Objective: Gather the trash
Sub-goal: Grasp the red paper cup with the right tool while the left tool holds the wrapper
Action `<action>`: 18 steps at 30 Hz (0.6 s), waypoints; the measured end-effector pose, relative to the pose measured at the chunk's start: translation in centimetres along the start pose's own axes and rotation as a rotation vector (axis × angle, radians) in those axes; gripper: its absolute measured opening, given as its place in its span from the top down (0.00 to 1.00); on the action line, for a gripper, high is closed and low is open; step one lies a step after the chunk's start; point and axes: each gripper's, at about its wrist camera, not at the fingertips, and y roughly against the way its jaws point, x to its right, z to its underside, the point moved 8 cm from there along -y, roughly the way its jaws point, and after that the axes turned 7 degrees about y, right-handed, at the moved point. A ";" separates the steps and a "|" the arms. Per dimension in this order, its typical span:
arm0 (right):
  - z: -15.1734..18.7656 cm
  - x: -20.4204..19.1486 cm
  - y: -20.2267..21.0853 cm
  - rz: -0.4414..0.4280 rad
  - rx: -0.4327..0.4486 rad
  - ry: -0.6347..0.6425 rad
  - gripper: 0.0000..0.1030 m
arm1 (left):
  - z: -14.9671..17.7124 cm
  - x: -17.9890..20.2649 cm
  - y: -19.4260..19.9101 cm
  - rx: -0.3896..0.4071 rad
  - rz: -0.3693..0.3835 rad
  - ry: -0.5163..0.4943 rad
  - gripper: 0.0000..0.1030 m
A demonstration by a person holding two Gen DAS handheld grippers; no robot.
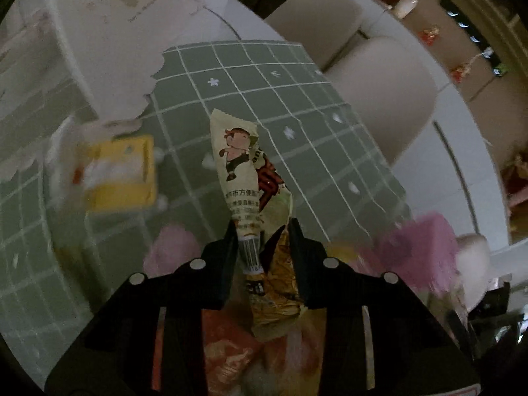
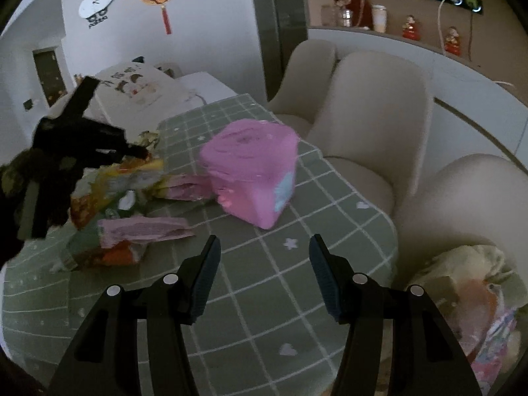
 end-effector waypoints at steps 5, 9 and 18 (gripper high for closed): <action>-0.3 -3.2 0.0 -0.082 -0.020 0.026 0.49 | 5.8 -1.2 4.4 0.024 0.052 0.010 0.72; -0.8 -5.8 0.0 -0.144 -0.043 0.020 0.49 | 9.2 -3.3 8.8 0.093 0.084 0.086 0.72; -2.3 -15.1 -0.8 -0.209 -0.077 0.147 0.49 | 15.4 -9.9 14.2 0.190 0.001 0.180 0.72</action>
